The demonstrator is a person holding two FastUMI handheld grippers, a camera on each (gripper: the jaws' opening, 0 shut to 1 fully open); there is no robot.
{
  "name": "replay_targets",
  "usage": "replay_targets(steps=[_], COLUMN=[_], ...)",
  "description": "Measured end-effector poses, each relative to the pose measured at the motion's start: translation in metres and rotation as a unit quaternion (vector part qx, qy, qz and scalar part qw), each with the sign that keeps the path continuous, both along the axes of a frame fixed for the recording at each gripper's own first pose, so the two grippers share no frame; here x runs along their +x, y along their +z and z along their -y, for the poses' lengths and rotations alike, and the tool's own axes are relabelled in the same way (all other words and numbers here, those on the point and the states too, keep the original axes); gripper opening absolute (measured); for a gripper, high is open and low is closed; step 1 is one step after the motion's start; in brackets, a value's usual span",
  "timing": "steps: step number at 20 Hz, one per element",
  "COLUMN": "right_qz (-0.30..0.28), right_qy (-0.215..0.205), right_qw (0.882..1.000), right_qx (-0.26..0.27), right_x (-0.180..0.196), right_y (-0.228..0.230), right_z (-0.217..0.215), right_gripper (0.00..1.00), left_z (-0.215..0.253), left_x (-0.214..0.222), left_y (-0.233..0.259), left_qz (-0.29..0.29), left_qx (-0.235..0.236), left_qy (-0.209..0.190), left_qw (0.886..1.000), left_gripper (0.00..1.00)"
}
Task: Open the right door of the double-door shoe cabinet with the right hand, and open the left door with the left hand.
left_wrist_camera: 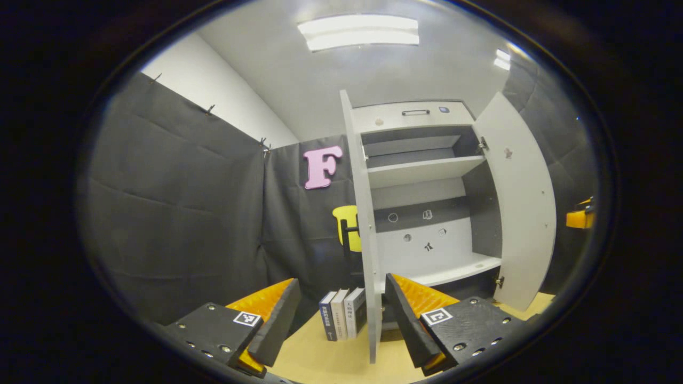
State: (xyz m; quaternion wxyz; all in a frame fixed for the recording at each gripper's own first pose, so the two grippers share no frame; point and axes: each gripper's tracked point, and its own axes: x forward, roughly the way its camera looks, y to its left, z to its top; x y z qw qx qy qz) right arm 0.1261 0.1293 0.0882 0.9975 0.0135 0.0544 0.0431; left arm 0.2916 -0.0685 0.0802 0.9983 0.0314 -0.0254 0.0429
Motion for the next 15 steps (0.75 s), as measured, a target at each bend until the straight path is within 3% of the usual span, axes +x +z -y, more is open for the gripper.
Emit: replay_targets(steps=[15], right_qz=[0.012], right_qy=[-0.006], right_qw=[1.0], right_qx=[-0.003], right_x=[-0.009], right_y=[0.004], right_z=[0.0078], right_gripper=[0.98], left_z=[-0.0018], left_x=[-0.0017], left_y=[-0.0019], left_qz=[-0.002], left_qx=[0.001], left_qy=[0.001], left_qw=[1.0], left_gripper=[0.93])
